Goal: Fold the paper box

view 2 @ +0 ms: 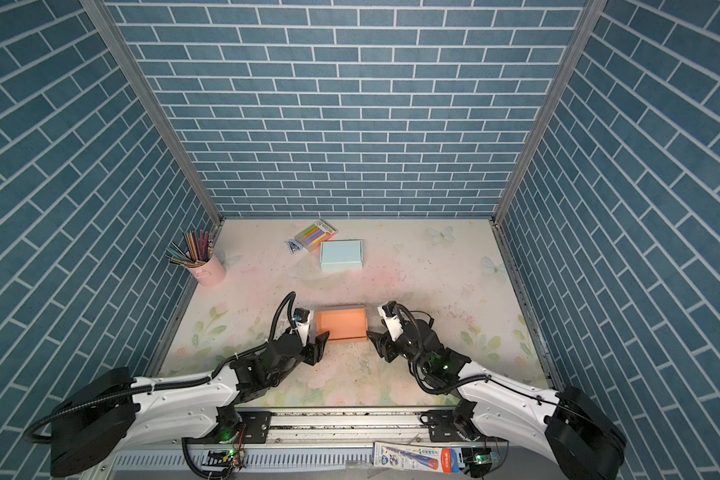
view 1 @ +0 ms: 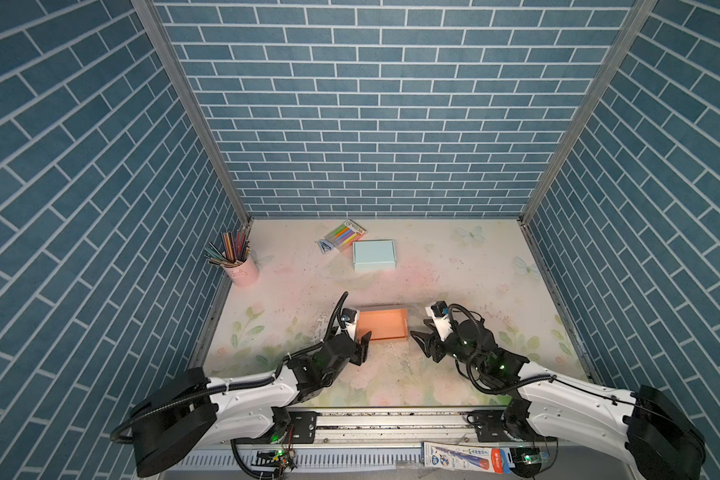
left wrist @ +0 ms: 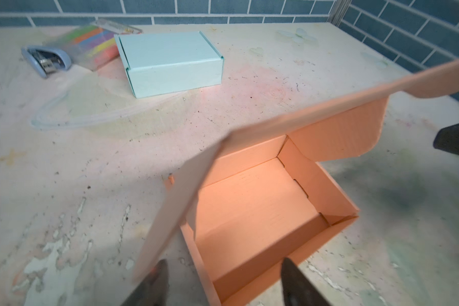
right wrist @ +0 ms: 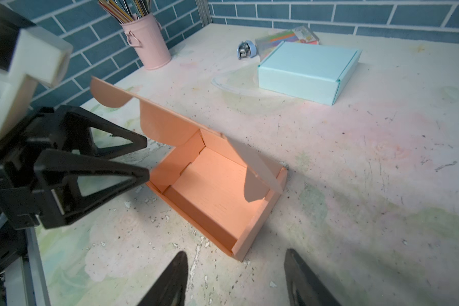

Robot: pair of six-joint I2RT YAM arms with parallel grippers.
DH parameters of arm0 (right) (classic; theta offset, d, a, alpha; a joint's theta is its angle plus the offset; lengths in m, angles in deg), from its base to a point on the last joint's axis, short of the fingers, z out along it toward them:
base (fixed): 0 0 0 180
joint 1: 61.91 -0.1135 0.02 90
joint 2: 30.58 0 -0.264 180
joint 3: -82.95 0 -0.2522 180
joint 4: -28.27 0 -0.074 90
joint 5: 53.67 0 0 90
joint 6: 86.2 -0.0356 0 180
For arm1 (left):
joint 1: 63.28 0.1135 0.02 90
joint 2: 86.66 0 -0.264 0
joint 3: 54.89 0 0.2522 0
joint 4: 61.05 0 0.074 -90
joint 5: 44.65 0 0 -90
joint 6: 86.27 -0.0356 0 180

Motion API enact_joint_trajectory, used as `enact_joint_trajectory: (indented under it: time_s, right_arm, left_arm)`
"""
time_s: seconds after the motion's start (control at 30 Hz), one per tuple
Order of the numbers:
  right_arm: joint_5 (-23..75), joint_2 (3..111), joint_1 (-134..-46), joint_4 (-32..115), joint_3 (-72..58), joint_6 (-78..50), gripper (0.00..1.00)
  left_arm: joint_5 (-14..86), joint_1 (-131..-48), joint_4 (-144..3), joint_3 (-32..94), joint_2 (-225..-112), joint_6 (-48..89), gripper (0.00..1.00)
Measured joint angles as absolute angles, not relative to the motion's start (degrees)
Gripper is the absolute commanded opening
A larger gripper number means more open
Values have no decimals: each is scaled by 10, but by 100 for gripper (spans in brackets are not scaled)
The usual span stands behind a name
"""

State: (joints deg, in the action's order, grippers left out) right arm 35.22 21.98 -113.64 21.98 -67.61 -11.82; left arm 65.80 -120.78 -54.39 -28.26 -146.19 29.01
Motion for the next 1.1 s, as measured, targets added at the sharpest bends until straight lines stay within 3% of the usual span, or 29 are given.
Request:
enact_joint_trajectory:
  time_s: [0.23, 0.33, 0.53, 0.7, 0.87, 1.1]
  right_arm:
    - [351, 142, -1141, 243, -668, -118, 61]
    - [352, 133, -1142, 267, -640, -119, 64]
    - [355, 214, -1143, 379, -446, -119, 64]
    - [343, 293, -1127, 432, -319, -111, 64]
    - [307, 373, -1060, 471, -264, -96, 64]
    - [258, 456, -1012, 490, -271, -93, 63]
  left_arm:
    - [617, -1212, -693, -282, -1251, 318, 88]
    - [602, -1212, -757, -237, -1211, 318, 88]
    - [617, -1196, -840, -78, -1283, 313, 88]
    - [561, -1095, -861, 12, -1379, 301, 88]
    - [487, -994, -866, 54, -1454, 294, 85]
    - [439, -974, -862, 64, -1524, 281, 75]
